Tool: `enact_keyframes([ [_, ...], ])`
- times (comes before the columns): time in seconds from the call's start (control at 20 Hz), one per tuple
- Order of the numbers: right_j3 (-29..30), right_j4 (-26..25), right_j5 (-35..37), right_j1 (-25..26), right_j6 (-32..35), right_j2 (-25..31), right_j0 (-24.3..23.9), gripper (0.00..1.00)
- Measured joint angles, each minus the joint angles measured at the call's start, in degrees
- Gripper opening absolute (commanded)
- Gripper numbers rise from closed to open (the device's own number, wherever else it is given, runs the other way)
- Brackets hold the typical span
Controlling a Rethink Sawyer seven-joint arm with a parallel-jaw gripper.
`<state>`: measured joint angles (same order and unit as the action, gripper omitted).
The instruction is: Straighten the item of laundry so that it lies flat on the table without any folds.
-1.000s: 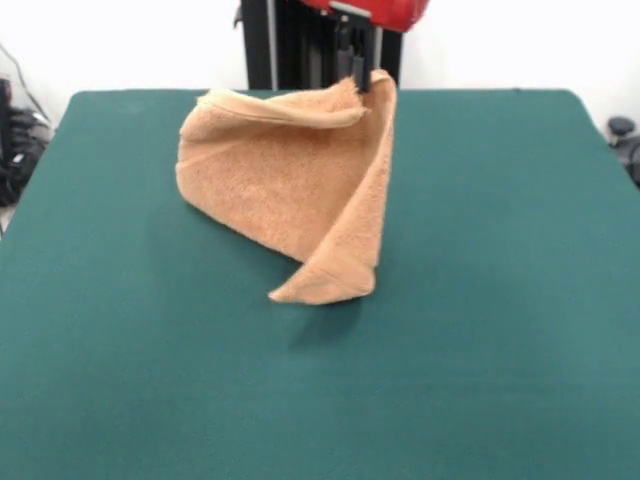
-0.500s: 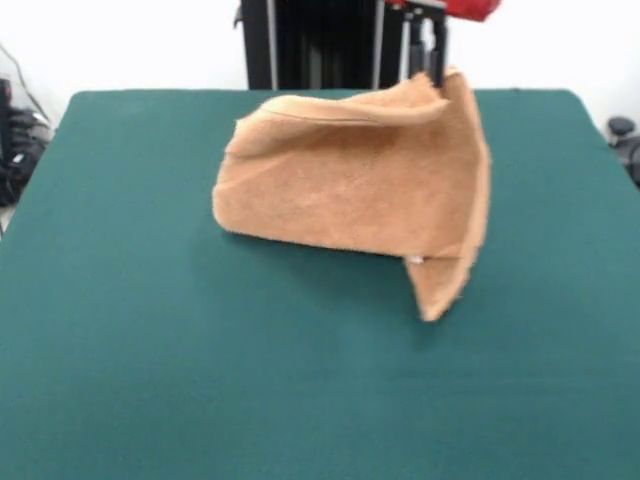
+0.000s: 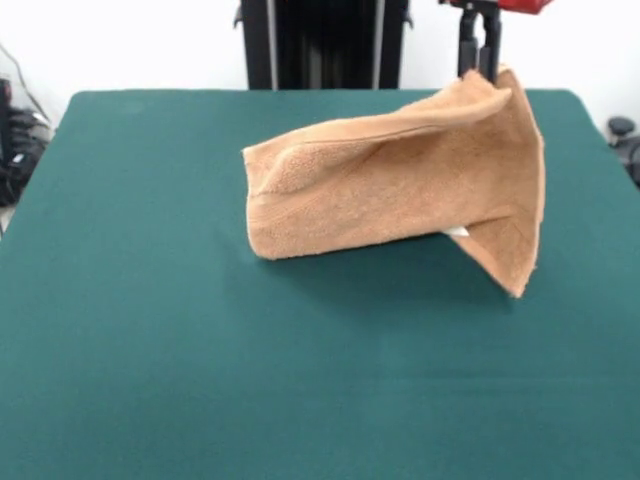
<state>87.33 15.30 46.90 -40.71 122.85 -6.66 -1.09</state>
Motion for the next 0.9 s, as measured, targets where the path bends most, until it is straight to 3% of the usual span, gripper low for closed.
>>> enact_keyframes([
  [0.25, -0.2, -1.0, 0.0, 0.1, 0.0, -0.2, -1.0, 0.00],
  [0.45, -2.4, -4.8, 0.4, 0.9, 0.0, -0.4, -2.3, 0.00],
  [0.5, -4.7, -7.8, 1.1, 1.9, 0.0, -0.5, -3.4, 0.00],
  [0.9, -15.9, -17.1, 7.6, 7.1, -0.1, -0.2, -9.6, 0.00],
])
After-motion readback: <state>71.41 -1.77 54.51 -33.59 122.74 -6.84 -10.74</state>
